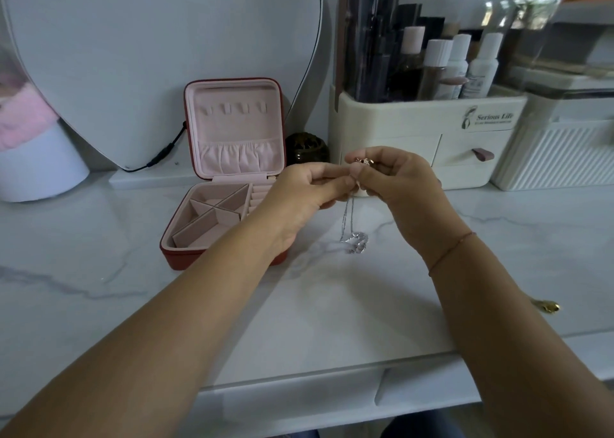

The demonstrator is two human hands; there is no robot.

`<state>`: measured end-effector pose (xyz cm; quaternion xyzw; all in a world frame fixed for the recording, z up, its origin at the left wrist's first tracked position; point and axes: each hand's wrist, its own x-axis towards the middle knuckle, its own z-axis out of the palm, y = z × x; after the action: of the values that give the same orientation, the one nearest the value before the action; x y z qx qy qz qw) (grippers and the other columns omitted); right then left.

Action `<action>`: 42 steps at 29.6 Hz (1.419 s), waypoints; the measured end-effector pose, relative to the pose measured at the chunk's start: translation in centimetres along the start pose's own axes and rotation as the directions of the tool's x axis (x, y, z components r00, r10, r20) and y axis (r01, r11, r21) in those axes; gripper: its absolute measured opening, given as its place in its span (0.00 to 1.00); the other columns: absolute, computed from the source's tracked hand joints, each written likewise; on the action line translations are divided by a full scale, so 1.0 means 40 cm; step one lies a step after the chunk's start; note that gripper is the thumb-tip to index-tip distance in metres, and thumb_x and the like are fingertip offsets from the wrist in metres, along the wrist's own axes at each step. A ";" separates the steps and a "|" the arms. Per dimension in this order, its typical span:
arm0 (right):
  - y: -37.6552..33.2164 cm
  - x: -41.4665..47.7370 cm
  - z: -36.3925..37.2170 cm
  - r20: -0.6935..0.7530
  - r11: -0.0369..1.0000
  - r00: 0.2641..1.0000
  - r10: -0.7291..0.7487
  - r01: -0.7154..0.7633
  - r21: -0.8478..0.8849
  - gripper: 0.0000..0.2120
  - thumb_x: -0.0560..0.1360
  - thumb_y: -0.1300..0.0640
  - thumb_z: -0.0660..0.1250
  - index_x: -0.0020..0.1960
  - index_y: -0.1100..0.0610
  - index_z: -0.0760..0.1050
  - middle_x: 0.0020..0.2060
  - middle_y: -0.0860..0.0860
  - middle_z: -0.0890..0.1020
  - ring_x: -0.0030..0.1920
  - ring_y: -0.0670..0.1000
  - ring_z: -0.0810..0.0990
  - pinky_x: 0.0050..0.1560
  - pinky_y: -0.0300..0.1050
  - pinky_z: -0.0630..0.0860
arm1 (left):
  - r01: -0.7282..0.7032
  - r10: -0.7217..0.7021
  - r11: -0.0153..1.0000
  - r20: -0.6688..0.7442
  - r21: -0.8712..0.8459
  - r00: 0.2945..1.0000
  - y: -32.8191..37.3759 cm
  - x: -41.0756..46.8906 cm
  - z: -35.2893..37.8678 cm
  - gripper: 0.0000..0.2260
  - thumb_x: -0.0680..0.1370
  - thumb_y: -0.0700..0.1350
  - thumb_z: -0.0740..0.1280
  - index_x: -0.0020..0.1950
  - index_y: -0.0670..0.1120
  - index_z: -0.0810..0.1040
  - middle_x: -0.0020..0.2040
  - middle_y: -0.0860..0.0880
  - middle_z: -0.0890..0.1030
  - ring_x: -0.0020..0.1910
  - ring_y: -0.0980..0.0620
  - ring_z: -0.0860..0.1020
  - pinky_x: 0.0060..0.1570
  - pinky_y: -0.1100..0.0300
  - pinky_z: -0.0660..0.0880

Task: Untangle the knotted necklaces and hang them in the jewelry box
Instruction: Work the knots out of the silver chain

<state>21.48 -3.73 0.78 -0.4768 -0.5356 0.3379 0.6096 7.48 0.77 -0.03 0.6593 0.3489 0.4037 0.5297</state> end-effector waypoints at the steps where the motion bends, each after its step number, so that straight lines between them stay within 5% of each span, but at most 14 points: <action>1: -0.002 -0.001 0.000 -0.013 1.000 1.000 -0.001 0.000 -0.014 0.06 0.74 0.68 0.67 0.50 0.63 0.79 0.27 0.44 0.81 0.28 0.39 0.77 0.34 0.29 0.72 | -0.011 0.011 1.000 -0.007 0.003 1.000 0.001 0.000 -0.002 0.04 0.75 0.41 0.70 0.48 0.48 0.82 0.37 0.53 0.84 0.40 0.58 0.80 0.46 0.64 0.74; 8: 0.010 0.002 0.007 -0.057 0.967 0.996 -0.068 0.052 -0.251 0.08 0.72 0.64 0.72 0.43 0.53 0.79 0.34 0.61 0.81 0.36 0.52 0.76 0.40 0.43 0.74 | 0.003 -0.003 1.000 -0.067 -0.010 0.998 0.008 0.003 -0.011 0.03 0.76 0.39 0.68 0.44 0.45 0.80 0.39 0.49 0.83 0.41 0.56 0.79 0.43 0.65 0.75; 12: 0.002 0.000 0.007 -0.017 0.993 0.999 -0.051 0.049 -0.104 0.06 0.73 0.67 0.70 0.47 0.58 0.80 0.36 0.53 0.83 0.35 0.42 0.80 0.39 0.31 0.75 | 0.025 -0.024 0.999 -0.031 0.028 0.999 0.003 0.003 -0.002 0.05 0.74 0.38 0.71 0.46 0.46 0.80 0.42 0.49 0.83 0.43 0.56 0.80 0.47 0.62 0.76; 17: -0.001 -0.002 0.007 -0.037 0.991 0.997 -0.072 0.068 -0.117 0.06 0.73 0.68 0.70 0.48 0.60 0.80 0.35 0.53 0.82 0.33 0.40 0.80 0.39 0.30 0.75 | -0.018 0.018 1.000 -0.040 0.009 0.999 0.008 -0.003 -0.004 0.02 0.75 0.42 0.71 0.45 0.46 0.83 0.36 0.51 0.84 0.36 0.57 0.81 0.39 0.67 0.75; 21: 0.010 0.001 0.008 -0.050 0.973 0.994 -0.097 0.084 -0.215 0.07 0.72 0.65 0.72 0.45 0.54 0.81 0.38 0.61 0.84 0.38 0.57 0.81 0.46 0.50 0.79 | -0.016 0.021 0.998 -0.083 0.057 0.996 0.006 -0.001 -0.005 0.04 0.75 0.40 0.71 0.44 0.48 0.82 0.36 0.52 0.83 0.38 0.57 0.80 0.43 0.65 0.76; 23: 0.010 0.001 0.009 -0.031 0.977 0.995 -0.090 0.082 -0.199 0.08 0.71 0.65 0.73 0.44 0.53 0.81 0.39 0.62 0.84 0.39 0.58 0.81 0.49 0.54 0.79 | -0.020 0.031 0.996 -0.122 0.087 0.992 0.006 0.000 -0.005 0.05 0.75 0.39 0.70 0.44 0.48 0.82 0.36 0.50 0.83 0.37 0.57 0.79 0.42 0.65 0.75; 28: 0.005 0.003 0.006 -0.006 0.998 0.999 -0.050 0.050 -0.037 0.08 0.72 0.68 0.70 0.45 0.56 0.79 0.38 0.55 0.82 0.40 0.51 0.80 0.47 0.39 0.78 | 0.003 0.008 0.996 -0.117 0.091 0.993 0.014 -0.004 -0.005 0.02 0.75 0.38 0.70 0.46 0.42 0.81 0.36 0.47 0.82 0.33 0.57 0.78 0.34 0.70 0.74; 36: 0.013 0.008 0.009 -0.064 0.999 0.997 -0.050 0.049 -0.018 0.08 0.75 0.69 0.66 0.44 0.57 0.76 0.38 0.51 0.79 0.36 0.48 0.82 0.47 0.43 0.80 | 0.045 -0.031 0.994 -0.134 0.100 0.991 0.017 -0.001 -0.009 0.02 0.73 0.38 0.71 0.43 0.44 0.80 0.35 0.49 0.81 0.31 0.60 0.75 0.33 0.71 0.72; 42: 0.020 0.011 0.017 0.014 1.000 1.000 -0.002 0.003 -0.027 0.07 0.76 0.67 0.65 0.46 0.55 0.74 0.37 0.54 0.76 0.33 0.46 0.76 0.37 0.38 0.74 | 0.068 -0.052 0.990 -0.134 0.122 0.990 0.018 -0.002 -0.004 0.05 0.72 0.38 0.72 0.41 0.45 0.78 0.34 0.50 0.81 0.32 0.58 0.76 0.35 0.69 0.73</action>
<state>20.96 -2.93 0.14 -0.4820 -0.5449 0.3332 0.5998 7.35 0.63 0.67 0.6527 0.4274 0.4071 0.4750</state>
